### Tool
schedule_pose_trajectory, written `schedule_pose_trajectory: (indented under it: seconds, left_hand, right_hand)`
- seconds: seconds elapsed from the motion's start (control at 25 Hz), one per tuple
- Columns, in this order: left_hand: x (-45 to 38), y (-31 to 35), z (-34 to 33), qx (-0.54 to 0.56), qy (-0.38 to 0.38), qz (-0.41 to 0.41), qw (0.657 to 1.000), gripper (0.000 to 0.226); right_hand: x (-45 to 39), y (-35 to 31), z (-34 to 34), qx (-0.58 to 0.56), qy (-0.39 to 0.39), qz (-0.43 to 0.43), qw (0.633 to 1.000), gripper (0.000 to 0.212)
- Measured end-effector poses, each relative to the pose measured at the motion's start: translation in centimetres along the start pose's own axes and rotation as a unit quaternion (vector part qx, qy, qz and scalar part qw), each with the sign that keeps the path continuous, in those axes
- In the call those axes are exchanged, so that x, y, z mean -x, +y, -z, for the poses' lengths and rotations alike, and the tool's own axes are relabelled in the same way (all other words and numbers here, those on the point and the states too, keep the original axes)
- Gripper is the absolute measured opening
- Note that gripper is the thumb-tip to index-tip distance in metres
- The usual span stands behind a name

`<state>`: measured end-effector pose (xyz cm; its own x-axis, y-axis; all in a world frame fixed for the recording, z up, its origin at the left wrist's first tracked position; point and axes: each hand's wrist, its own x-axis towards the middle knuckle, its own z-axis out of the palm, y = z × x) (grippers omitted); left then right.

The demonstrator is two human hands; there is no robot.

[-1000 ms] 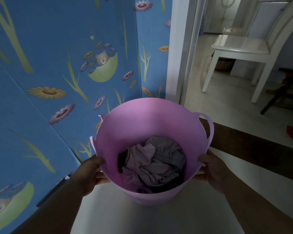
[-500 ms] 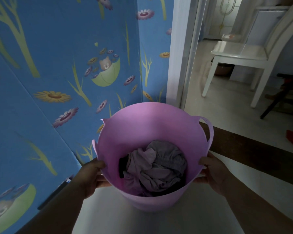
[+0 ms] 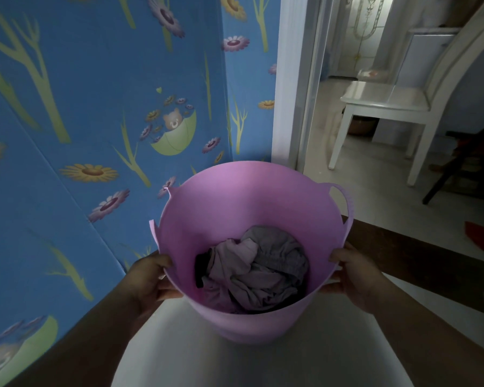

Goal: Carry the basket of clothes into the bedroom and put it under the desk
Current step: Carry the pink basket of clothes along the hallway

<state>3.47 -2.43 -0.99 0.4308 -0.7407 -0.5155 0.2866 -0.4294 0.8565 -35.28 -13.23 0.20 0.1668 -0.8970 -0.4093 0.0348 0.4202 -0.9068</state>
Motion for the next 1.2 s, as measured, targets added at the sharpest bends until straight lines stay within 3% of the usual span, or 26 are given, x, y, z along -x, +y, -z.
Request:
schedule_pose_trajectory:
  seconds: [0.24,0.64,0.96,1.2]
  left_hand:
    - [0.8,3.1,-0.7,0.005,0.028,-0.003,1.0,0.032]
    - [4.7,10.6,-1.3,0.006,0.007,0.004,1.0,0.035]
    - [13.0,21.9,-1.9,-0.001,0.002,0.002,1.0,0.024]
    - [19.6,30.8,-1.1,0.0,-0.009,0.015,1.0,0.044]
  right_hand:
    - [0.3,-2.4,0.4,-0.013,-0.004,0.007,1.0,0.044]
    - [4.4,-9.8,0.2,-0.006,0.001,-0.009,1.0,0.048]
    - [10.8,-22.3,-1.5,-0.008,0.009,-0.029,1.0,0.051]
    - [16.8,-32.2,-3.0,0.005,0.016,-0.022,1.0,0.047]
